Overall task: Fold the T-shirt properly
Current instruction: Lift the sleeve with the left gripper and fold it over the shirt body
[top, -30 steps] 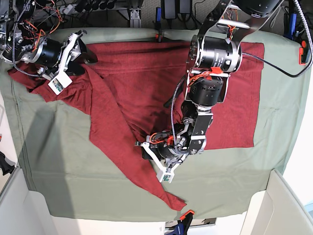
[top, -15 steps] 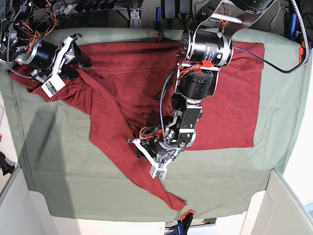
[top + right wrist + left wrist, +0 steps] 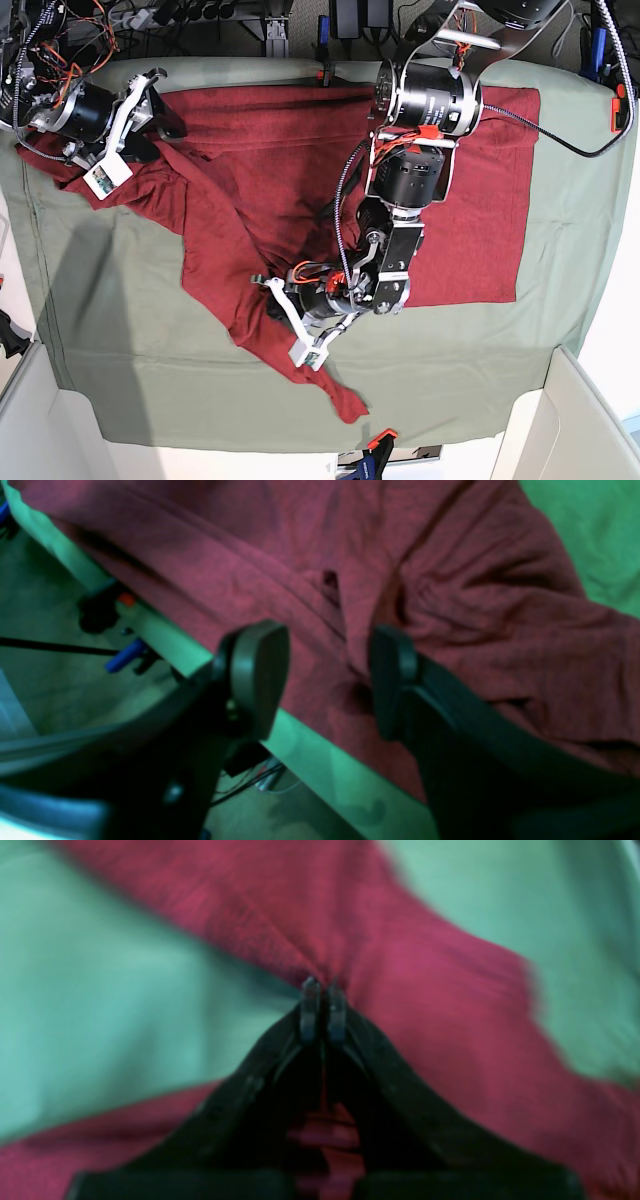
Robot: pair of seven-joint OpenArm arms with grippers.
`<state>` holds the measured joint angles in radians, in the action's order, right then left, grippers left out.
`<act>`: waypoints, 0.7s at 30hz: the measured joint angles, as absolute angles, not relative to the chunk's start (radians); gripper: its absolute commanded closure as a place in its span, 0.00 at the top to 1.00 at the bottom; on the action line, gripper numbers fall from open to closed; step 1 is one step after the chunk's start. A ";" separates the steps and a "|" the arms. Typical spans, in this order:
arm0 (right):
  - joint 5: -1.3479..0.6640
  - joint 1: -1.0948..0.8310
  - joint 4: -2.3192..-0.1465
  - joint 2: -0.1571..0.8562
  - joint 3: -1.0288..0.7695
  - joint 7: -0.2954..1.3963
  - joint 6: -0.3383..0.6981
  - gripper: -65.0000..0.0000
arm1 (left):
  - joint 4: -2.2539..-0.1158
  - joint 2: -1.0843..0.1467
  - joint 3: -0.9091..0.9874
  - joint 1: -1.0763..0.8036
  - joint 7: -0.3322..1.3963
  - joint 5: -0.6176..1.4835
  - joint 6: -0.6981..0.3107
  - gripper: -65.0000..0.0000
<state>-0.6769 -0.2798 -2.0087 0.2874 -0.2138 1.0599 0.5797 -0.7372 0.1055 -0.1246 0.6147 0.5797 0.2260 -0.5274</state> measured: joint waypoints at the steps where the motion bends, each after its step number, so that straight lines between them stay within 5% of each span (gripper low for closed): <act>1: -0.677 -0.280 -2.009 0.287 -0.215 1.060 0.580 0.47 | -0.762 0.109 -0.125 0.614 0.593 0.237 -0.528 0.00; 14: -0.677 -0.280 -2.009 0.287 -0.231 1.048 0.580 0.47 | -1.011 -0.033 -0.125 0.603 0.849 0.469 -0.563 0.00; 21: -0.675 -0.279 -2.009 0.287 -0.231 1.036 0.580 0.47 | -1.210 -0.171 -0.127 0.423 0.959 0.704 -0.686 0.00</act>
<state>-0.6750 -0.2794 -2.0087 0.2874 -0.2310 1.0363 0.5797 -1.2098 -0.1715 -0.1268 0.4232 0.9592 0.7036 -0.6857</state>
